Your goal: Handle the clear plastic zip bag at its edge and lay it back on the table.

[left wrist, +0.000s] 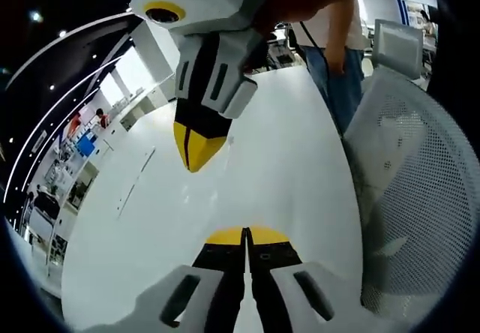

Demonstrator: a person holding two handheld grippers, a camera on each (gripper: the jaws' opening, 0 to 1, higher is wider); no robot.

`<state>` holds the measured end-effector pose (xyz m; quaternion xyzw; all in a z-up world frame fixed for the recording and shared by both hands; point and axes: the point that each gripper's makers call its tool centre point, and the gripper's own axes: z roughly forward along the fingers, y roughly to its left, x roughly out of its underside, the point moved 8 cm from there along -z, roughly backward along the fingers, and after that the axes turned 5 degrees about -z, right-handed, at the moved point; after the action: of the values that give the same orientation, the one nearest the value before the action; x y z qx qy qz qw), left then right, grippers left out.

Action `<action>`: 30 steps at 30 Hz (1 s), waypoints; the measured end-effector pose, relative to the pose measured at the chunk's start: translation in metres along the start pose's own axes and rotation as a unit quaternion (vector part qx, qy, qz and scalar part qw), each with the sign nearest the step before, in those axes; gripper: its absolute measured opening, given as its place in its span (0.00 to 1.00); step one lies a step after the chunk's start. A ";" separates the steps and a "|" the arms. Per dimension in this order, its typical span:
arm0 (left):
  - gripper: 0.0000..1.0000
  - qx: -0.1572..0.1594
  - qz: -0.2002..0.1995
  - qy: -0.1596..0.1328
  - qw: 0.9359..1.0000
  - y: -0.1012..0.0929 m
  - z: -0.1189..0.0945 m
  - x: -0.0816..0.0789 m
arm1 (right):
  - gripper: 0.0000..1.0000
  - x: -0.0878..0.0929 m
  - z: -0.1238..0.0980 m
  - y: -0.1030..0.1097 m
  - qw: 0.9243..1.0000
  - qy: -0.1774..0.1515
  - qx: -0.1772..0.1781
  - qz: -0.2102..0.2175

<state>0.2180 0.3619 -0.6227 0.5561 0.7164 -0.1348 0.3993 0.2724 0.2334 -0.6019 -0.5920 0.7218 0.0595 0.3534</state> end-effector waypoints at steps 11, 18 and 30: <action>0.00 -0.008 -0.015 0.012 1.000 0.002 -0.007 0.015 | 0.00 0.016 0.018 0.004 1.000 0.015 -0.003 -0.022; 0.00 -0.014 -0.023 0.015 1.000 0.003 -0.011 0.021 | 0.00 0.025 0.031 0.004 0.999 0.028 -0.001 -0.044; 0.00 -0.027 -0.043 0.024 0.998 -0.005 -0.024 0.035 | 0.00 0.035 0.045 0.000 0.997 0.057 0.010 -0.048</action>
<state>0.2014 0.3999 -0.6341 0.5163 0.7525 -0.1192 0.3911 0.2906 0.2278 -0.6557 -0.6249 0.7120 0.0008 0.3202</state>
